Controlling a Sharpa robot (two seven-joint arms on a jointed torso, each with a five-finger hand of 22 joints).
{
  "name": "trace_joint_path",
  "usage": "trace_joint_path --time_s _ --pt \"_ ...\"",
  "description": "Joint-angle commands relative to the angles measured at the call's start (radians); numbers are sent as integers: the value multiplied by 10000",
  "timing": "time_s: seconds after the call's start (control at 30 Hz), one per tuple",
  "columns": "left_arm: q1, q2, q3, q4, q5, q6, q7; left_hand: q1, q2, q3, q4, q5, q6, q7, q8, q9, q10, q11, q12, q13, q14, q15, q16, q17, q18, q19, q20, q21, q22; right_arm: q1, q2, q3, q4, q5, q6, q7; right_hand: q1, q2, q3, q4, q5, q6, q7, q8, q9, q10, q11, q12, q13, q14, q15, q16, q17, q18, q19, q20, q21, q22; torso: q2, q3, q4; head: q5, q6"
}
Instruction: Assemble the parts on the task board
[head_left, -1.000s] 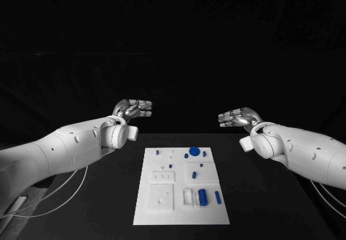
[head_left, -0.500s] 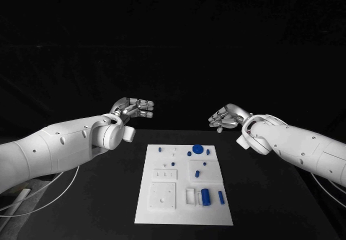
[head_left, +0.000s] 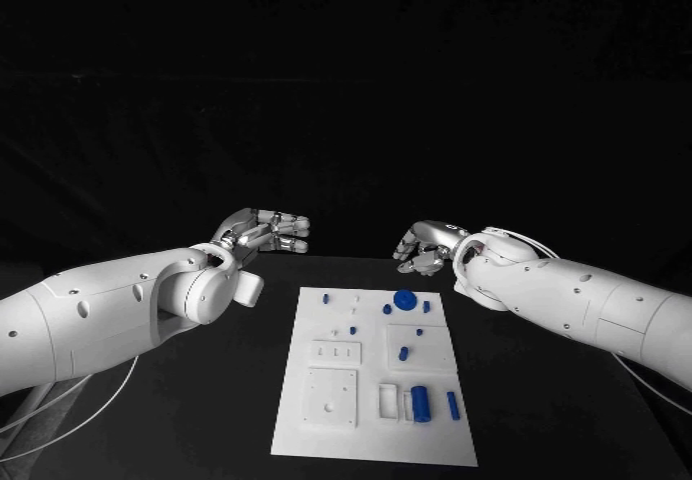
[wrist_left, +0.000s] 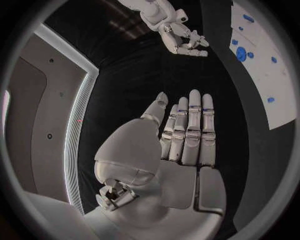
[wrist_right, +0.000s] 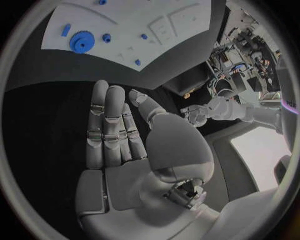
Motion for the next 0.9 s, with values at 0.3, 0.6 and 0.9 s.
trace_joint_path --time_s 0.3,0.6,0.9 --pt "248 -233 122 733 -350 178 9 -47 -130 -9 185 -77 -148 42 -35 2 -223 59 -24 4 -69 119 -216 9 -157 126 61 -420 -19 -76 238 -79 -45 -2500 54 -1077 192 -244 -366 36 -370 -235 -12 -42 -22 -425 69 11 -12 -25 160 78 -298 440 -38 456 -189 216 563 -77 260 -136 122" --pt "378 -346 185 1047 -448 186 -10 -48 -167 -22 249 -103 -194 59 -34 4 -313 94 -24 4 -123 163 -330 -22 -140 121 110 -579 -18 -224 286 -329 -17 -3126 253 -1537 378 -307 -812 213 -543 -388 11 -41 -26 -700 126 10 -13 -92 217 389 -401 737 289 759 -689 275 765 -85 264 -159 92" --pt "512 -481 206 1302 -518 185 -24 -51 -199 -40 277 -119 -219 69 -35 2 -358 111 -26 3 -120 171 -357 -26 -135 135 120 -621 -16 -464 393 -395 -172 -3338 -51 -1775 469 -390 -691 364 -712 -434 36 -44 -31 -776 147 8 -14 -114 237 620 -409 799 458 795 -914 494 945 -58 278 -145 129"
